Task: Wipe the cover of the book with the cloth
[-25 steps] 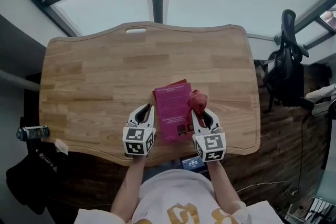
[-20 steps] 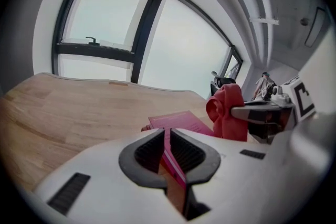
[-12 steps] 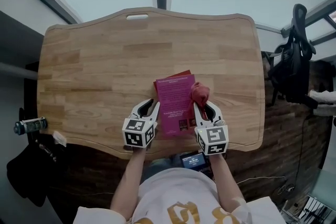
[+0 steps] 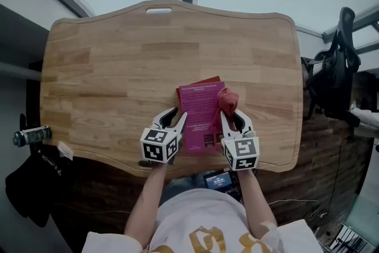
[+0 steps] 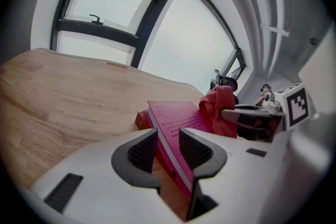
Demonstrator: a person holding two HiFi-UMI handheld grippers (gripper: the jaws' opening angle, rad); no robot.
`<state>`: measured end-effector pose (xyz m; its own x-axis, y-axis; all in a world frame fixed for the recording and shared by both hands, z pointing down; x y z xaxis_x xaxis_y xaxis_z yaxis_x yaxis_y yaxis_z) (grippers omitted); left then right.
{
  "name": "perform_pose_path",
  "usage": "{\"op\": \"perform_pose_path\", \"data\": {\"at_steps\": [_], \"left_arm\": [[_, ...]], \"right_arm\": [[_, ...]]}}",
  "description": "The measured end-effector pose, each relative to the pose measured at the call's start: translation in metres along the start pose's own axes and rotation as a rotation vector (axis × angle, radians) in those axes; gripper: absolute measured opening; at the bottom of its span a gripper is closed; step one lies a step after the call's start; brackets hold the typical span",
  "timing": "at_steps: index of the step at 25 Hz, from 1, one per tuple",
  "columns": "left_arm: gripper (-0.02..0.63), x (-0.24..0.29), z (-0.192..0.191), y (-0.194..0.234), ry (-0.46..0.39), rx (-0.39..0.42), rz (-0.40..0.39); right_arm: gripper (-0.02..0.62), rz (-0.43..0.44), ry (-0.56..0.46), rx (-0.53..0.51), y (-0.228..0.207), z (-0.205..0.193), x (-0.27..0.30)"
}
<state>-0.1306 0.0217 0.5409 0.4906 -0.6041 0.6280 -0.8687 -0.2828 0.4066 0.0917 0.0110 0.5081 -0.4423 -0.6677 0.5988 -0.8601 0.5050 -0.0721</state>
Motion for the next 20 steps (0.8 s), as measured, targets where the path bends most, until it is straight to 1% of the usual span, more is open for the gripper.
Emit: {"op": "perform_pose_path", "data": {"at_steps": [4,8,17,20], "left_arm": [[0.137,0.006,-0.003,-0.001,0.018,-0.019,-0.010],[0.160,0.012,-0.005,0.003,0.045,-0.071,-0.031],[0.161,0.015,-0.008,0.011,0.066,-0.180,-0.086],[0.161,0.016,-0.008,0.012,0.073,-0.196,-0.102]], "right_arm": [[0.069,0.005,0.009,-0.007,-0.003,0.000,0.010],[0.069,0.013,0.044,0.007,-0.007,0.000,0.019],[0.069,0.031,0.094,-0.002,-0.010,0.001,0.030],[0.069,0.030,0.103,-0.004,-0.010,0.003,0.034]]}}
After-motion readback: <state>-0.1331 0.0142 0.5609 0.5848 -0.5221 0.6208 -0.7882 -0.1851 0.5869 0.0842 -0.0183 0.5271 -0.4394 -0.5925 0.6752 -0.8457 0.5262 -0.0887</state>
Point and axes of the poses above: the fingertips, and each gripper's own axes: x forward along the fingers, y to its left, z out of its top, the point moved 9 cm from there along -x, backward along the fingers, and after that the axes turned 1 degree about z, right-handed, at the moved point
